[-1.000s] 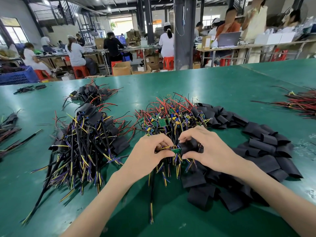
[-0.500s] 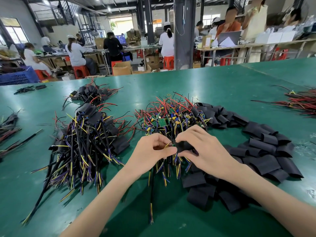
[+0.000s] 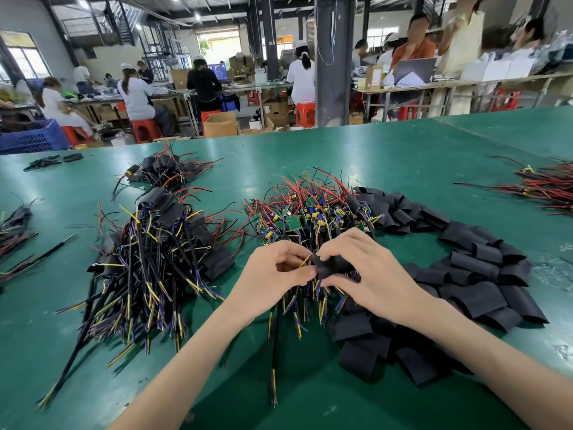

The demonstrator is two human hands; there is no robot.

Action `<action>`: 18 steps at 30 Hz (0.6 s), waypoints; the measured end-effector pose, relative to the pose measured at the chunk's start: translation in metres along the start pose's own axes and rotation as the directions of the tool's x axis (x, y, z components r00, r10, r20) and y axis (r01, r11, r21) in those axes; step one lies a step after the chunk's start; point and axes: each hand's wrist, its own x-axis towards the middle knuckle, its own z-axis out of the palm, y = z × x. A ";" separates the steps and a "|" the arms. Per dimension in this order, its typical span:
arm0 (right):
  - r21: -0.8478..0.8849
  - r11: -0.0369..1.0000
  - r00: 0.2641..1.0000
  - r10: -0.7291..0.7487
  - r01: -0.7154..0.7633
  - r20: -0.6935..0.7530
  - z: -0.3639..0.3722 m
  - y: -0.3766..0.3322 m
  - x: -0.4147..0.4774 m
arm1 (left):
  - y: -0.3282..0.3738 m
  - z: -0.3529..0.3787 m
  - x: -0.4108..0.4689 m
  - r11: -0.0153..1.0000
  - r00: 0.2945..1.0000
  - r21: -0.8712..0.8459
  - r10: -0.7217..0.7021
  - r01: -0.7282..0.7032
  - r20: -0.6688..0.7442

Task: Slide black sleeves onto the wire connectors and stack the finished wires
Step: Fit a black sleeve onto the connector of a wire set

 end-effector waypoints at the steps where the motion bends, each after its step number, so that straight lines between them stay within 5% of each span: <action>1: 0.002 1.000 1.000 -0.003 0.003 0.001 0.000 -0.001 0.000 | 0.000 0.000 -0.001 0.999 1.000 0.046 0.011 -0.012 0.010; 6: 0.080 0.996 0.998 0.048 -0.044 -0.050 -0.014 0.001 0.008 | 0.003 -0.007 -0.001 0.983 0.988 0.159 0.107 -0.089 -0.112; 8: 0.246 0.951 0.980 0.161 -0.185 0.115 -0.033 0.006 0.010 | 0.007 -0.014 0.000 0.956 0.938 0.233 0.234 -0.175 -0.257; 11: 0.253 0.913 0.834 0.144 -0.319 0.532 -0.046 0.008 0.005 | 0.016 -0.030 0.001 0.836 0.738 0.456 0.511 -0.306 -0.442; 14: 0.082 0.977 0.788 0.108 -0.197 0.606 -0.030 0.000 -0.001 | 0.017 -0.053 0.005 0.668 0.515 0.682 0.714 -0.299 -0.474; 18: -0.023 0.991 0.737 0.114 -0.132 0.666 -0.022 -0.007 -0.001 | 0.001 -0.094 0.011 0.677 0.436 0.730 0.686 -0.092 -0.582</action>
